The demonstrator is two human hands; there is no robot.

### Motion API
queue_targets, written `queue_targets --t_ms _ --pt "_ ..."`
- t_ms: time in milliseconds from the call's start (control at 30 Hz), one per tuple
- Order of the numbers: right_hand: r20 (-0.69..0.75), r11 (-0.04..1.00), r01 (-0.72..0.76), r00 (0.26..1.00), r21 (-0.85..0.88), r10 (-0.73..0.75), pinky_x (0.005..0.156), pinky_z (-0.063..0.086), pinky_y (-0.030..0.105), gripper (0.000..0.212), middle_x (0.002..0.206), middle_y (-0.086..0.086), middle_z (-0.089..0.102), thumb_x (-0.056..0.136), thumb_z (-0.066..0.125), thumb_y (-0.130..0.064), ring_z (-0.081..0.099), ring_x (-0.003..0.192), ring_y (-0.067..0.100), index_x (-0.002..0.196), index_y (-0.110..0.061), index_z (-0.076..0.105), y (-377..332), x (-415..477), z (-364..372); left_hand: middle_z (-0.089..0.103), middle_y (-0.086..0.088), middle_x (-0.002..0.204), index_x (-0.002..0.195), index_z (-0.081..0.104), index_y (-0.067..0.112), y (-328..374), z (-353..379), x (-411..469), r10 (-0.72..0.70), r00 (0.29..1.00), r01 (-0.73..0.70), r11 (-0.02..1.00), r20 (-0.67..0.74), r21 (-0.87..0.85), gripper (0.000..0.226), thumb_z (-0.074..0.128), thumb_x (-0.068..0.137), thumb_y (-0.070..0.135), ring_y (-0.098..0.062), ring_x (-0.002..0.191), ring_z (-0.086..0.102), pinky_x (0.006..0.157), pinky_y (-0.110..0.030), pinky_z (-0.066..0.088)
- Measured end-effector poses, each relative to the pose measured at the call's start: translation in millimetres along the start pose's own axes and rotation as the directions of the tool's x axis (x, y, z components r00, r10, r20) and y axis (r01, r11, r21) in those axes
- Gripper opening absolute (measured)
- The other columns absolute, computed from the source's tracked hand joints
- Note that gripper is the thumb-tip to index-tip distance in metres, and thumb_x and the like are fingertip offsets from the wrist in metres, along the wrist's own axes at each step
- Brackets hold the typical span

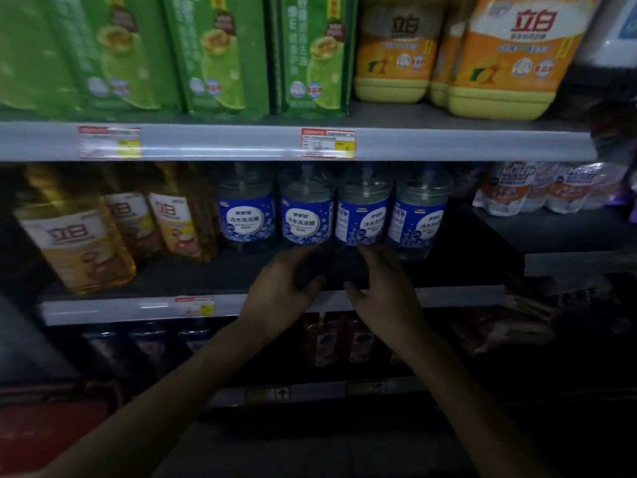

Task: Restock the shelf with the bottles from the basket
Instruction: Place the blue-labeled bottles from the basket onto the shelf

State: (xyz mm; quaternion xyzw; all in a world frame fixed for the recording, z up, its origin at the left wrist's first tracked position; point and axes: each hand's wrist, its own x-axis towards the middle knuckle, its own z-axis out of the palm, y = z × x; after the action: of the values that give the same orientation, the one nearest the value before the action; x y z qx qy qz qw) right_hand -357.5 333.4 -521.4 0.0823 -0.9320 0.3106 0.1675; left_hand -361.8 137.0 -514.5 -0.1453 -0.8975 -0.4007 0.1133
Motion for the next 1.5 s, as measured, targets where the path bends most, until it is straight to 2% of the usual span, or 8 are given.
queue_targets --t_ms 167,333,600,867,1133,1267,1333,1500 --pt "0.071 0.993 0.12 0.99 -0.018 -0.119 0.117 0.039 0.042 0.081 0.164 0.0 0.026 0.093 0.07 -0.029 0.029 0.15 0.023 0.159 -0.024 0.025 -38 -22 10 0.06 0.003 0.14 0.147 0.052 0.032 -8 -48 -42 -0.002 0.998 0.01 0.992 -0.067 0.122 0.058 0.074 0.093 0.029 -0.018 0.125 0.058 0.097 -0.03 0.049" --pt "0.206 0.989 0.146 0.968 -0.015 -0.14 0.111 0.044 0.045 0.076 0.168 0.0 0.015 0.098 0.064 -0.038 0.029 0.15 0.026 0.16 -0.028 0.022 -84 -32 30 0.053 0.01 0.14 0.149 0.043 0.04 -19 -102 -97 -0.041 0.998 0.057 0.941 -0.055 0.334 0.061 0.066 0.093 0.05 -0.018 0.122 0.057 0.087 -0.039 0.056" --pt "0.394 0.947 0.322 0.868 0.017 -0.303 0.115 0.038 0.045 0.077 0.169 -0.006 0.002 0.099 0.058 -0.049 0.023 0.152 0.025 0.16 -0.037 0.013 -164 -48 77 0.053 0.002 0.15 0.152 0.044 0.036 -70 -186 -196 -0.198 0.971 0.24 0.788 -0.135 0.566 0.071 0.059 0.085 0.055 -0.027 0.128 0.058 0.098 -0.043 0.053" --pt "0.542 0.868 0.496 0.74 -0.037 -0.4 0.127 0.006 0.047 0.098 0.166 -0.007 -0.028 0.091 0.056 -0.067 -0.029 0.152 0.017 0.161 -0.036 -0.005 -188 -78 124 0.045 -0.008 0.159 0.158 0.037 0.035 -123 -224 -286 -0.331 0.941 0.265 0.598 -0.069 0.756 0.08 0.049 0.085 0.067 -0.034 0.147 0.043 0.116 -0.062 0.038" --pt "0.702 0.777 0.608 0.482 0.162 -0.524 0.128 0.012 0.036 0.073 0.17 -0.008 0.005 0.099 0.059 -0.046 -0.008 0.156 0.01 0.16 -0.038 0.02 -204 -141 189 0.037 -0.017 0.162 0.158 0.036 0.038 -183 -239 -372 -0.56 0.819 0.451 0.491 -0.126 0.746 0.088 0.043 0.078 0.073 -0.039 0.145 0.042 0.118 -0.064 0.032" --pt "0.718 0.726 0.653 0.399 0.215 -0.571 0.118 0.002 0.015 0.069 0.165 -0.001 0.024 0.096 0.064 -0.04 0.016 0.154 0.015 0.157 -0.031 0.033 -235 -161 226 0.043 -0.022 0.157 0.157 0.041 0.033 -209 -248 -414 -0.658 0.747 0.455 0.398 -0.098 0.796 0.089 0.067 0.078 0.067 -0.042 0.141 0.047 0.113 -0.067 0.036" --pt "0.732 0.7 0.673 0.349 0.239 -0.585 0.121 0.012 0.021 0.07 0.162 0.004 0.032 0.094 0.066 -0.039 0.026 0.151 0.02 0.157 -0.027 0.036 -257 -168 251 0.049 -0.023 0.152 0.154 0.046 0.03 -216 -251 -430 -0.682 0.725 0.453 0.365 -0.097 0.813 0.082 0.064 0.083 0.064 -0.043 0.137 0.051 0.11 -0.067 0.039" --pt "0.883 0.717 0.667 0.193 0.202 -0.428 0.119 0.032 0.038 0.074 0.156 0.009 0.037 0.096 0.061 -0.042 0.033 0.146 0.027 0.159 -0.021 0.028 -301 -190 327 0.048 -0.015 0.156 0.155 0.042 0.034 -221 -257 -448 -0.708 0.687 0.578 0.396 -0.163 0.713 0.082 0.022 0.086 0.073 -0.034 0.141 0.047 0.117 -0.058 0.034"
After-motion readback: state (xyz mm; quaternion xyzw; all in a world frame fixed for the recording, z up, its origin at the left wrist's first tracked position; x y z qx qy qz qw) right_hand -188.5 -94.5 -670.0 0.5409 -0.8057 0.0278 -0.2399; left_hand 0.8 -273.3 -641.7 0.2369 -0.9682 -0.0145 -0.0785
